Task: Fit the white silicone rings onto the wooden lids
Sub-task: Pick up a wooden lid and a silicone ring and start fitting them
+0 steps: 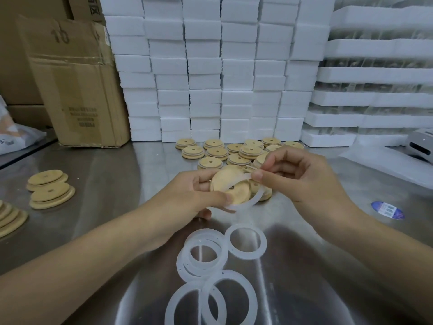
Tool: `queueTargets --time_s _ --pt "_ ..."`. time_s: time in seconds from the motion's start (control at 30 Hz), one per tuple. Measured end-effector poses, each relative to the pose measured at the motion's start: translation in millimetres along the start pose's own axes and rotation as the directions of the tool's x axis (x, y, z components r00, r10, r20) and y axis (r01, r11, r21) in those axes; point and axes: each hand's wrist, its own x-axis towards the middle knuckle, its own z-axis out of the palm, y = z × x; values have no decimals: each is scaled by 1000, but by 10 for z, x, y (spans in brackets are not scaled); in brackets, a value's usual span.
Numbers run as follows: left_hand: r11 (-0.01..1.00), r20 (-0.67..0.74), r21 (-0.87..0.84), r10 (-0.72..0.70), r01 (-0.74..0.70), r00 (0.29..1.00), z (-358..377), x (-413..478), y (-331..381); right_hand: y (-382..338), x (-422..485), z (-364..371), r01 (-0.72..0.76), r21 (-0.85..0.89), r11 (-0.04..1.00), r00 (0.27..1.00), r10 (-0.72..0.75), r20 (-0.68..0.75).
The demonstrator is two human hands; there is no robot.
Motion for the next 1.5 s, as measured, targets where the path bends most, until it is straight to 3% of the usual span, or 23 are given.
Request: queueTargets --time_s 0.27,0.47,0.63,0.93,1.2,1.5 --pt "995 -108 -92 23 -33 994 62 15 -53 154 -33 13 -46 -141 989 999 45 -13" --pt "992 -66 56 121 -117 991 117 -31 -87 151 -77 67 51 -197 979 998 -43 42" --pt "989 -38 -4 148 -148 988 169 -44 -93 135 -97 79 75 -236 969 997 -65 49" --pt "979 22 23 202 -203 979 182 -61 -122 160 -106 99 87 -228 970 994 -68 89" --pt "971 -39 100 221 -216 975 197 -46 -130 169 -97 33 49 -280 959 995 -23 96" --pt "975 -89 42 223 -220 971 188 -39 -139 153 -100 22 56 -257 965 995 -34 91"
